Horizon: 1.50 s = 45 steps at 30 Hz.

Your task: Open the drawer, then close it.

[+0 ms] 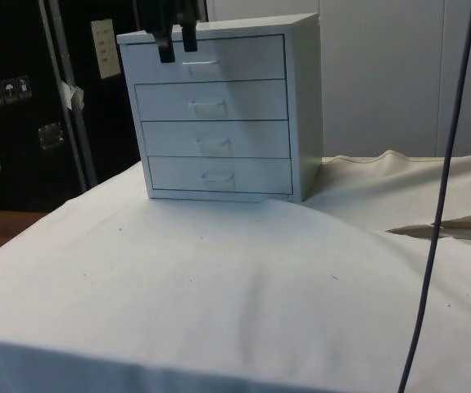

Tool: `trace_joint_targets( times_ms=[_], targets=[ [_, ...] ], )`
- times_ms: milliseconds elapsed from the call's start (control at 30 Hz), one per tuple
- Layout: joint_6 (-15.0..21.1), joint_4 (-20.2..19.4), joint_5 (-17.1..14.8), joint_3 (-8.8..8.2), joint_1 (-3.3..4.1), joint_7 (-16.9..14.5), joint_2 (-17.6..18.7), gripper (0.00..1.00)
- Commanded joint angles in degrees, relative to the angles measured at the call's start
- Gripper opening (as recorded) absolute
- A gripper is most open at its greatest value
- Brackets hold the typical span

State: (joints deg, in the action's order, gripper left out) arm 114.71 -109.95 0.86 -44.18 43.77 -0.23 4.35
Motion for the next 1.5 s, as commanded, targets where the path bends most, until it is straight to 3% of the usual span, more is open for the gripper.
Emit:
trace_joint_targets(
  times_ms=[0,100,133,167,400,800,1300,1333,1367,1467],
  targets=[
    [1.49,-0.69,0.40,-0.11,0.00,0.00,-0.52,1.00],
    [2.81,-1.20,0.40,-0.40,-0.06,-0.40,-0.52,1.00],
    [1.55,-0.63,0.00,-0.29,0.00,-0.23,0.00,1.00],
    [3.15,-1.32,0.34,-0.57,-0.11,-0.57,-0.52,1.00],
    [5.44,-1.83,0.17,-1.72,-0.17,-1.83,-0.40,1.00],
    [5.50,-1.60,0.29,-3.44,-0.34,-3.61,0.29,1.00],
    [4.93,0.00,5.61,-3.50,0.29,-1.49,2.64,1.00],
    [4.87,-0.17,4.70,-3.44,0.06,-2.18,2.41,1.00],
    [4.93,0.06,6.53,-3.38,0.34,-0.97,2.75,1.00],
    [4.87,0.06,7.91,-3.15,0.46,-0.11,2.81,1.00]
  ],
)
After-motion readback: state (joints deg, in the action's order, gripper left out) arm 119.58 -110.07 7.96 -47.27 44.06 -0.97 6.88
